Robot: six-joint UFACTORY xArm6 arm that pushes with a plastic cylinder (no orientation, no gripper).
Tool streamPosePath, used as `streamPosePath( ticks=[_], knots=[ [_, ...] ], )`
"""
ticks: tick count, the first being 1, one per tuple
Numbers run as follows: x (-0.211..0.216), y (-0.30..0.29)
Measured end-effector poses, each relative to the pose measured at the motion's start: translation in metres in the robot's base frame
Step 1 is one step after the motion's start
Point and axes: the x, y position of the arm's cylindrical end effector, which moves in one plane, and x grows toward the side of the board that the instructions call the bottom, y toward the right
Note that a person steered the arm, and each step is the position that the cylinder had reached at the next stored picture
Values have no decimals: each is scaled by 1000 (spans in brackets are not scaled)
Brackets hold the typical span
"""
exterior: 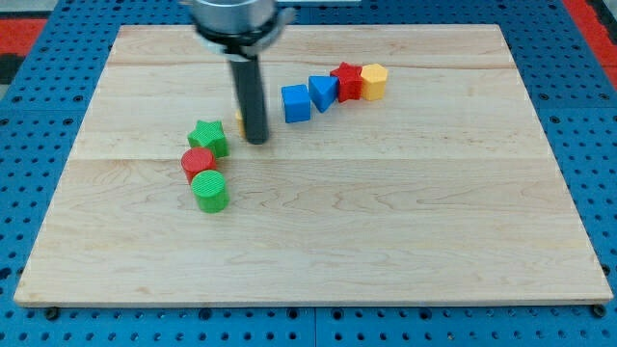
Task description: Point your arm close to the yellow heart
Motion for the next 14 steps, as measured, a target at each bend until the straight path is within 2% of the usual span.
streamPosePath(
  ticks=[1,2,7,8,9,10,11,12,13,14],
  knots=[
    [8,60],
    [24,73],
    [-5,74],
    [4,86],
    [51,110],
    [122,106],
    [183,44],
    [205,-42],
    [200,-170],
    [152,-265]
  ],
)
